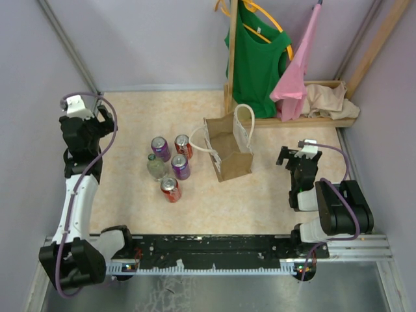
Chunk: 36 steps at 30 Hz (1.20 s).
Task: Take the beverage out of the canvas bag
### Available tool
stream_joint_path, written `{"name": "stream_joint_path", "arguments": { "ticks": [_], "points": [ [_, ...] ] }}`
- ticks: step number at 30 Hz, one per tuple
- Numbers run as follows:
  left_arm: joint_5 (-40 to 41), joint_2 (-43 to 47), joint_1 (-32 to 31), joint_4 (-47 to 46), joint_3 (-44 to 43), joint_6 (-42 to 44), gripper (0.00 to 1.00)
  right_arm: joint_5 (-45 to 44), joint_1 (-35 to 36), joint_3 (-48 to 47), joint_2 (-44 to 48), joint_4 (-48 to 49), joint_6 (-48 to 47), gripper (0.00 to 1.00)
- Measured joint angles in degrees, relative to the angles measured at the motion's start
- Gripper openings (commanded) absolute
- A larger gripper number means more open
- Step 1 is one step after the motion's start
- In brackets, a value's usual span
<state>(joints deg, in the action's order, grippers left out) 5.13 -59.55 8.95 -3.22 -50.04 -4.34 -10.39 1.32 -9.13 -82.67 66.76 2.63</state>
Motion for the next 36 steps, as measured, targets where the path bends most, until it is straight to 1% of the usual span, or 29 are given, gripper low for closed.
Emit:
{"name": "stream_joint_path", "arguments": {
  "ticks": [10,36],
  "points": [
    [1.33,2.69,-0.24,-2.21,1.51,-0.92,1.0,0.0,0.0,0.0,0.0,0.0,0.0,0.99],
    [3.91,2.64,-0.24,-4.81,4.15,-1.4,1.0,-0.02,0.0,0.0,0.0,0.0,0.0,0.99]
  ]
}}
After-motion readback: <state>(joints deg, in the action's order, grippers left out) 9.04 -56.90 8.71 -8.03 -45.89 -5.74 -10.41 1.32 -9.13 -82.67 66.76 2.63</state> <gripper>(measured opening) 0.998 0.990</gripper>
